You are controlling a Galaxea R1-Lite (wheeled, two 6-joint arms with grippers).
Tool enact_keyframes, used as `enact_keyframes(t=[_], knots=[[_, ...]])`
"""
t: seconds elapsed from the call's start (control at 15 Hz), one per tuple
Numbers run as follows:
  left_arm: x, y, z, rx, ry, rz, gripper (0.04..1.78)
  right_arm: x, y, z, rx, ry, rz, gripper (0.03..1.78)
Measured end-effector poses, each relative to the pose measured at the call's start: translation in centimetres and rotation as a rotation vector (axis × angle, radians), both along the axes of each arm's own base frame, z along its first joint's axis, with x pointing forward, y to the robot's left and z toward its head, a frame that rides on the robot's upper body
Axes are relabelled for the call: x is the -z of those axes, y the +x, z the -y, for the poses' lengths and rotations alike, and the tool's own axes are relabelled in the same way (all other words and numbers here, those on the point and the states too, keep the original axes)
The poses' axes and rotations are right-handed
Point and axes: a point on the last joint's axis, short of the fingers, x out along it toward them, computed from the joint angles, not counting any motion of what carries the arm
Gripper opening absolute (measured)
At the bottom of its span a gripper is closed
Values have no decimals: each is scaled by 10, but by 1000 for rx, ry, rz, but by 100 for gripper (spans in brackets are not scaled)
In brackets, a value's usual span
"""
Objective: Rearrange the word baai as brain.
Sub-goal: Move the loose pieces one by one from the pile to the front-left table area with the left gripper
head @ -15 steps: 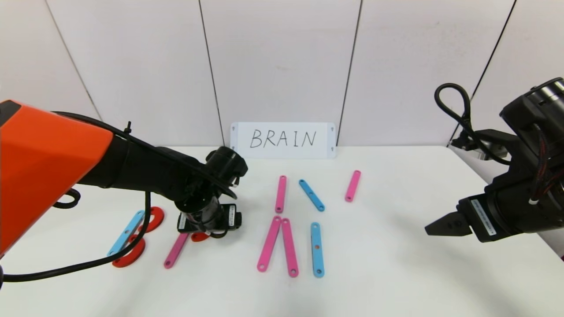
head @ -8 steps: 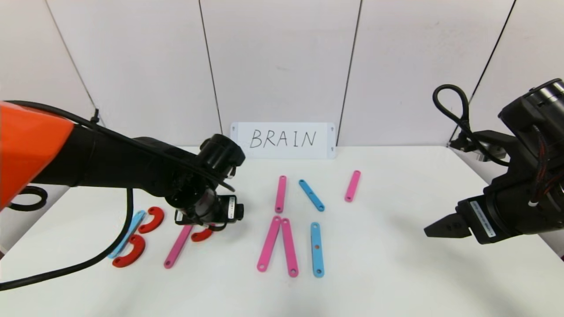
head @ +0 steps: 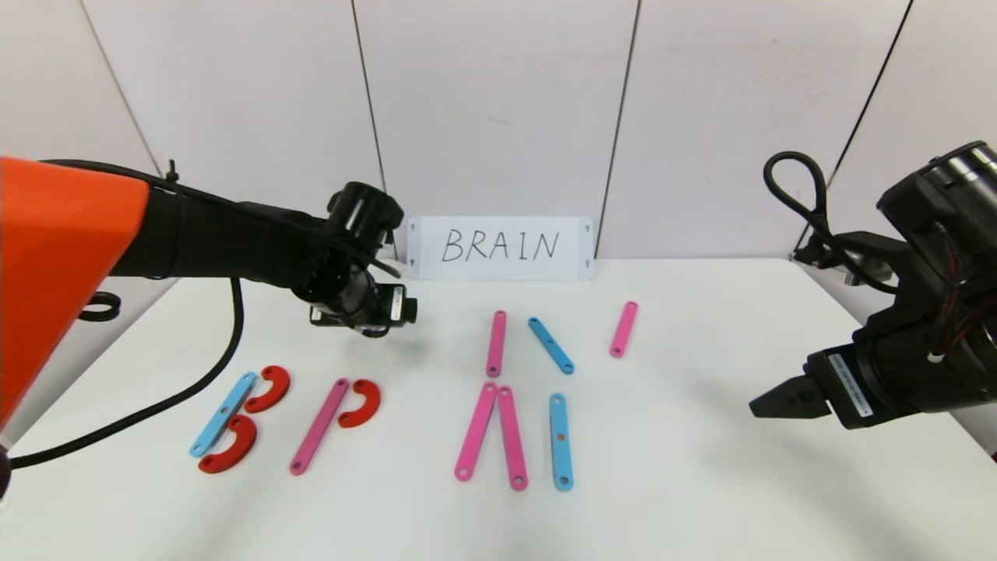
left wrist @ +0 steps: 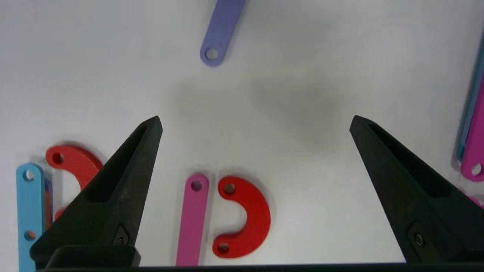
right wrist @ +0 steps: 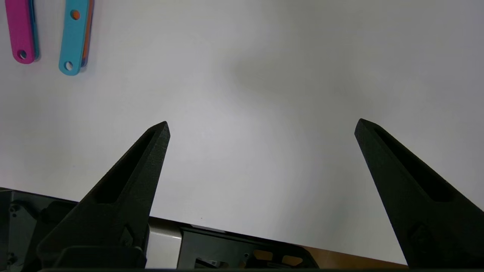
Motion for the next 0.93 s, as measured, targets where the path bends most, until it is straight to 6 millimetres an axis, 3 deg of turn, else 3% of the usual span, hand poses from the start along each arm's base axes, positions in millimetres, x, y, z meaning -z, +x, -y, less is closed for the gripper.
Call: enact_keyframes(t=[0.27, 0.93], knots=[[11, 33, -7, 58, 13, 10, 174, 3, 4, 0, 26, -36, -3, 171], [43, 69, -26, 91, 61, 70, 174, 8, 9, -1, 30, -49, -23, 171]])
